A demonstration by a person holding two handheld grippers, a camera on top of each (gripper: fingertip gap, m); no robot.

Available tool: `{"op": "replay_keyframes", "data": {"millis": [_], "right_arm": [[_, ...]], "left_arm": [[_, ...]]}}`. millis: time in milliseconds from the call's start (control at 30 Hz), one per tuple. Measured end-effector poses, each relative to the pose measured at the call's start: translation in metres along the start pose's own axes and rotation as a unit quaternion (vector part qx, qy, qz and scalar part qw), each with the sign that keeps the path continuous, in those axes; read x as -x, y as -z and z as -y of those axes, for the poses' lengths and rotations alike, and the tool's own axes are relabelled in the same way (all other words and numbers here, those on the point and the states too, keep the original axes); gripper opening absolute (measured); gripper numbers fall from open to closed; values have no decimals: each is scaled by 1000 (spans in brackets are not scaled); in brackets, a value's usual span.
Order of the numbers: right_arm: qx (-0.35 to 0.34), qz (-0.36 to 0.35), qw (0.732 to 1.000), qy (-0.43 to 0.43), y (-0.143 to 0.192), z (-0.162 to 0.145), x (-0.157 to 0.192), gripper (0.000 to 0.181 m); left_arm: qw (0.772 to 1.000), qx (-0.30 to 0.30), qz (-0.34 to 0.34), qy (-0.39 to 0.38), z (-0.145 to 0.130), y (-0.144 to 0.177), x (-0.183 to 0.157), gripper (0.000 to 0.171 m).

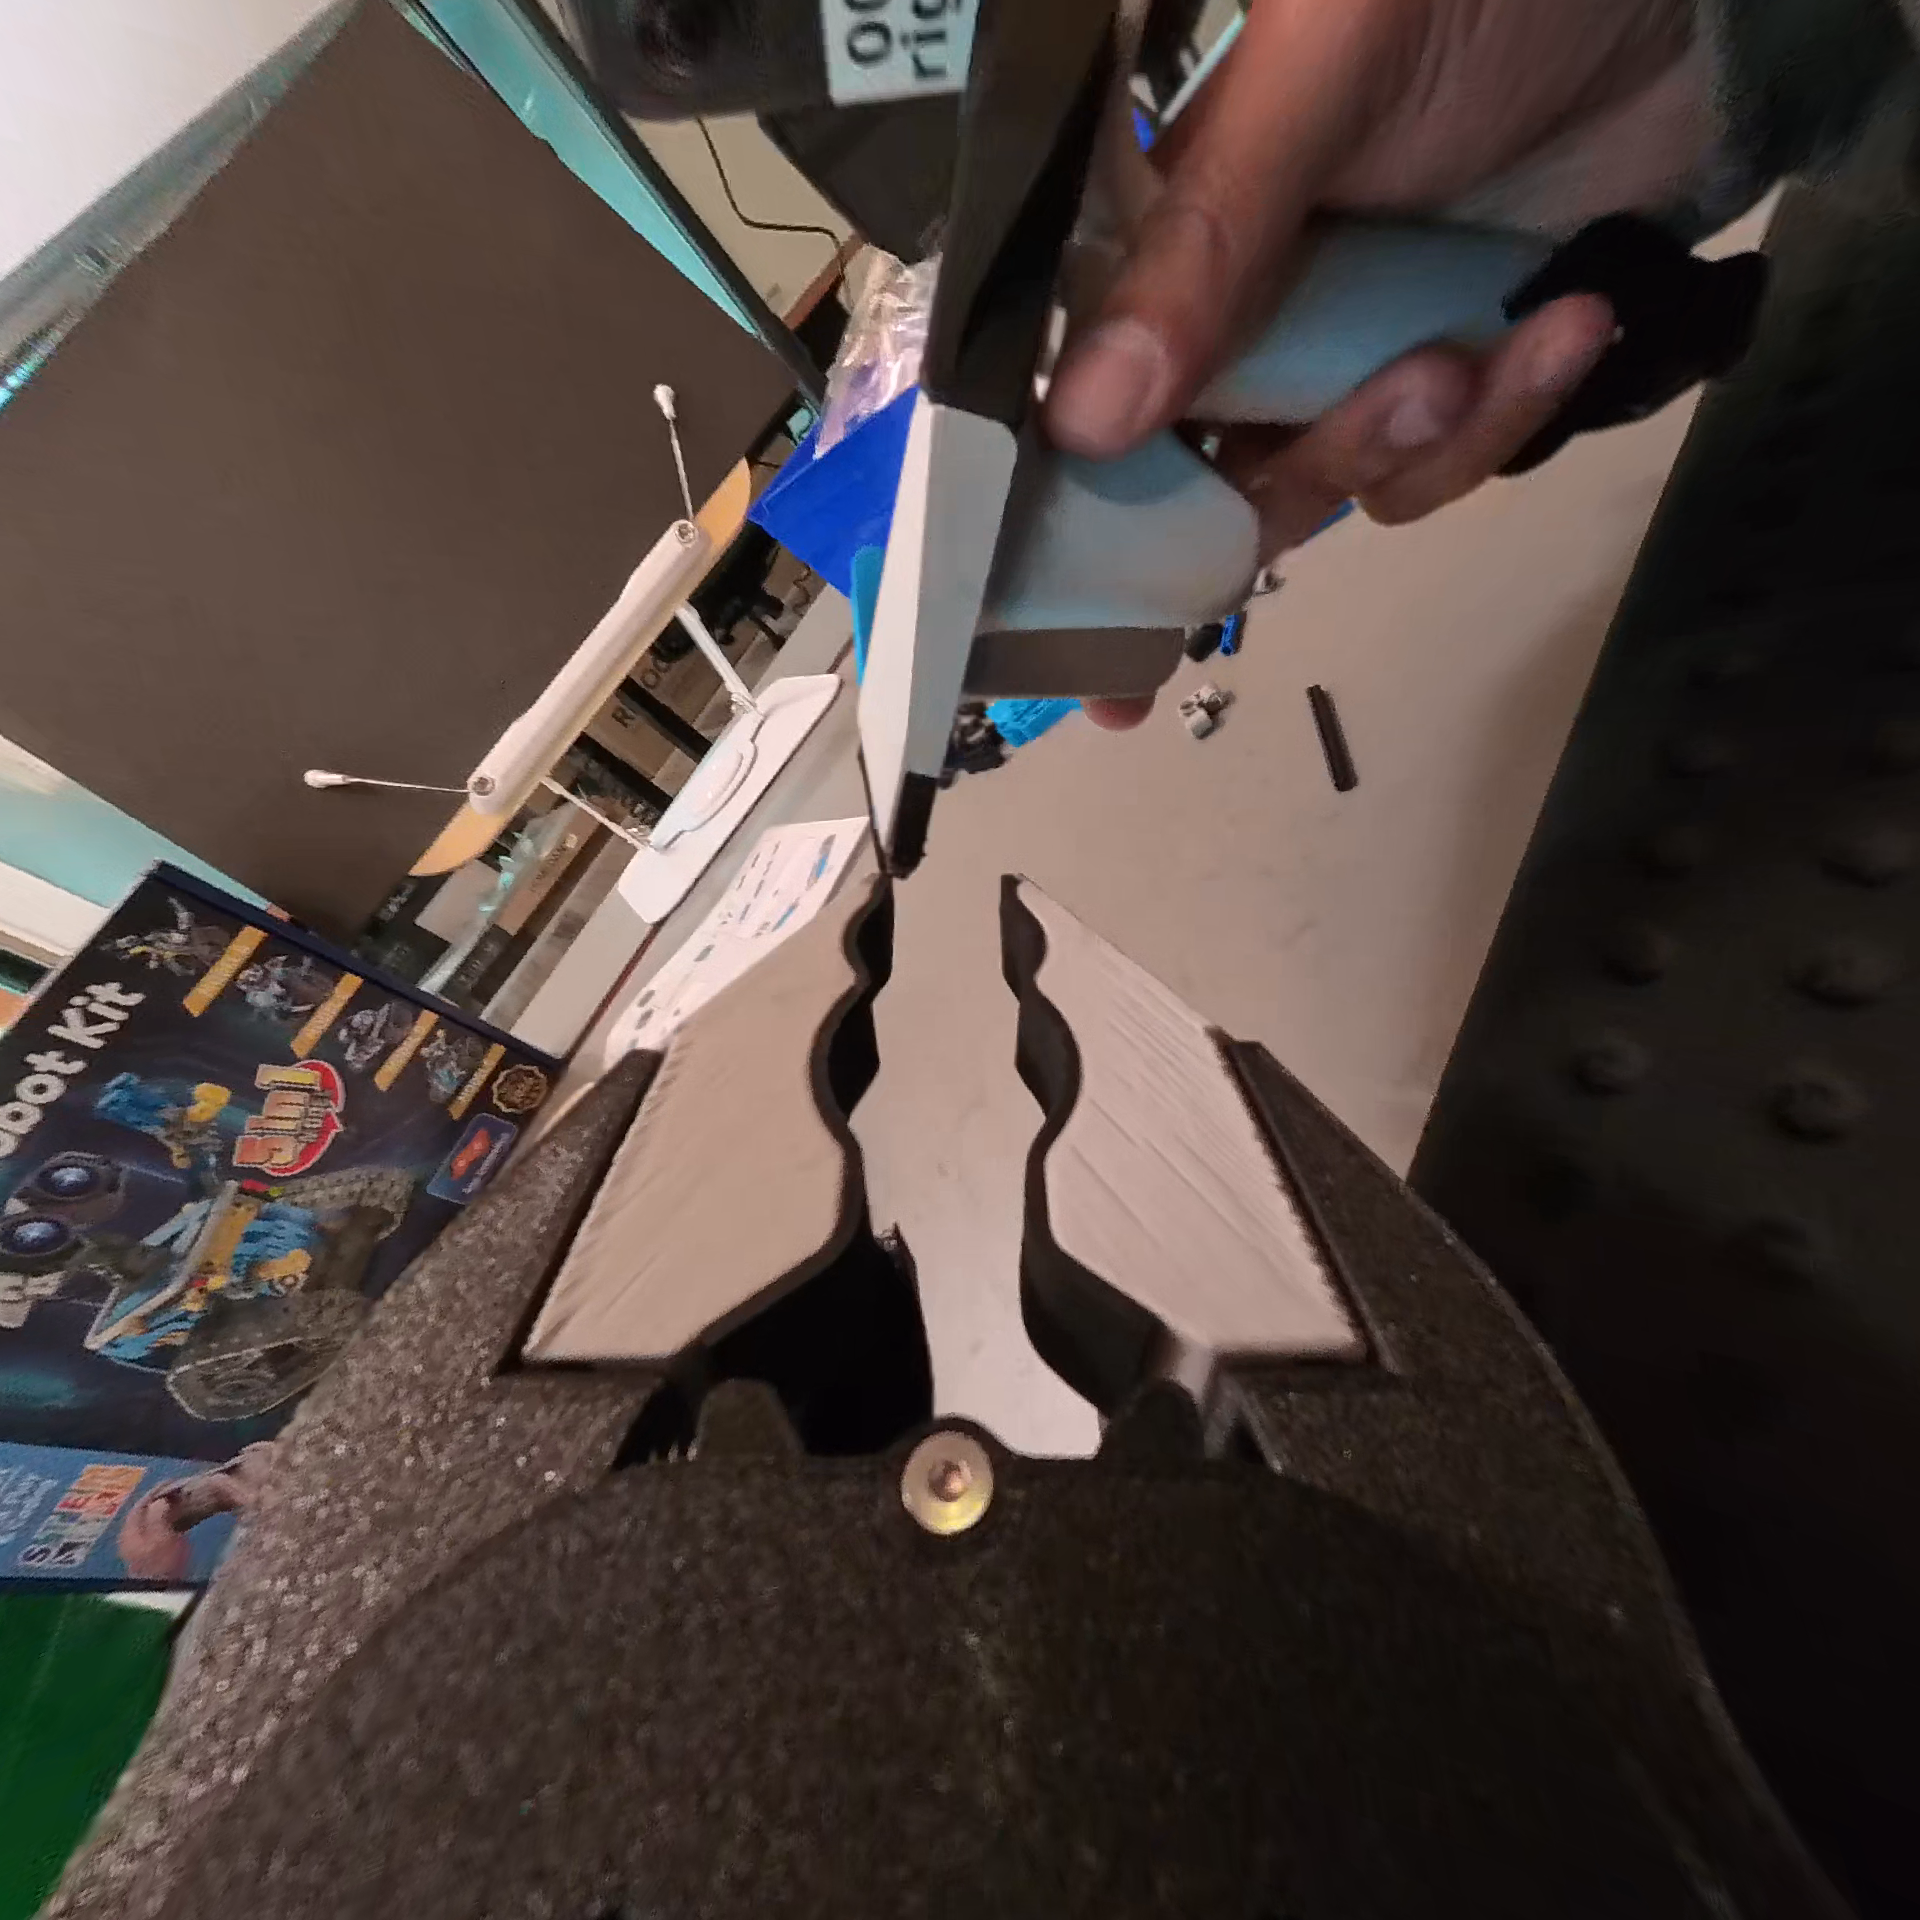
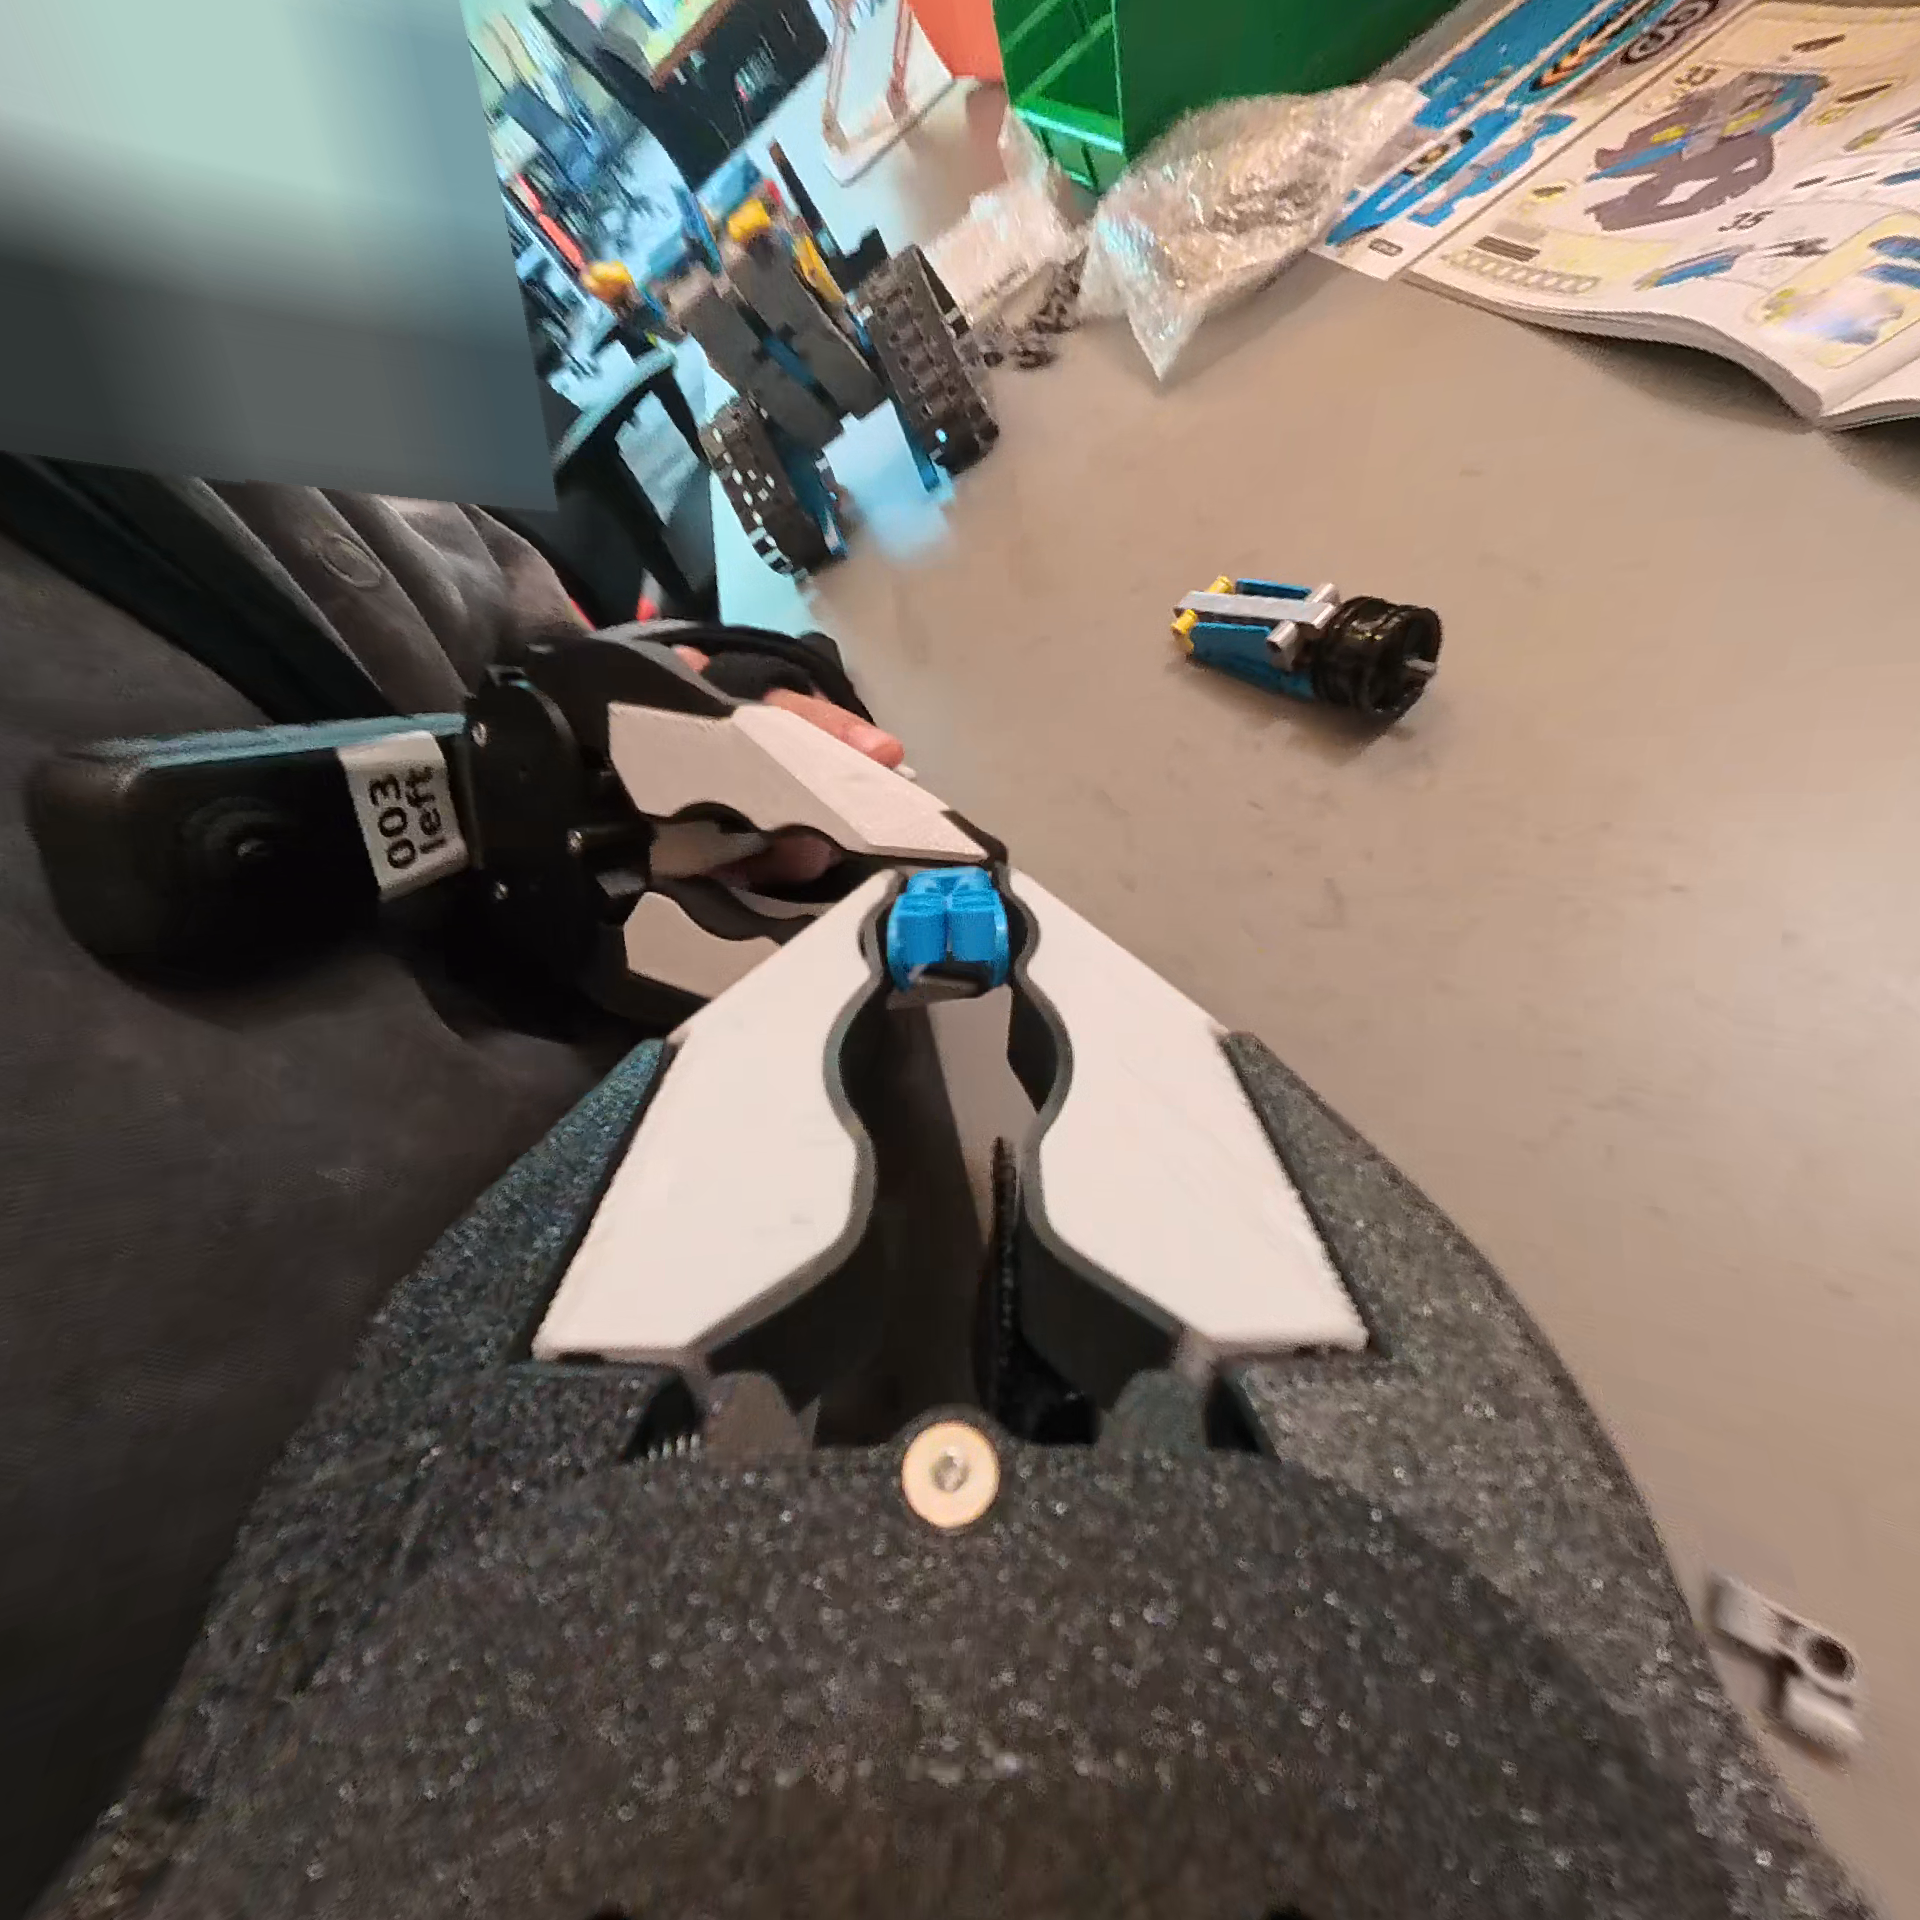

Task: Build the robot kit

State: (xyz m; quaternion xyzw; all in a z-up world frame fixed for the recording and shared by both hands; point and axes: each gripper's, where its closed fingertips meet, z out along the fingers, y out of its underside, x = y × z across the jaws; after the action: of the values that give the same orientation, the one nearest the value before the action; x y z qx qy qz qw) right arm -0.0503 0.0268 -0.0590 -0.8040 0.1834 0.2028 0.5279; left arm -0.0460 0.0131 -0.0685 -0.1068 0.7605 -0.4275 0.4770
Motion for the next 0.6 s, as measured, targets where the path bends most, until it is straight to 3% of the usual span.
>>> {"op": "replay_keyframes", "data": {"millis": [133, 267, 333, 600], "right_arm": [[-21, 31, 999, -25, -2, 3, 2, 16], [22, 21, 999, -11, -9, -11, -1, 15], [27, 23, 999, -7, -12, -10, 2, 15], [64, 11, 997, -32, -9, -17, 0, 16]], "left_arm": [[1000, -1, 18, 5, 0, 1, 8, 13], [1000, 9, 10, 3, -3, -1, 4, 22], [1000, 9, 3, -6, -4, -1, 1, 11], [1000, 15, -10, -23, -6, -3, -5, 9]]}}
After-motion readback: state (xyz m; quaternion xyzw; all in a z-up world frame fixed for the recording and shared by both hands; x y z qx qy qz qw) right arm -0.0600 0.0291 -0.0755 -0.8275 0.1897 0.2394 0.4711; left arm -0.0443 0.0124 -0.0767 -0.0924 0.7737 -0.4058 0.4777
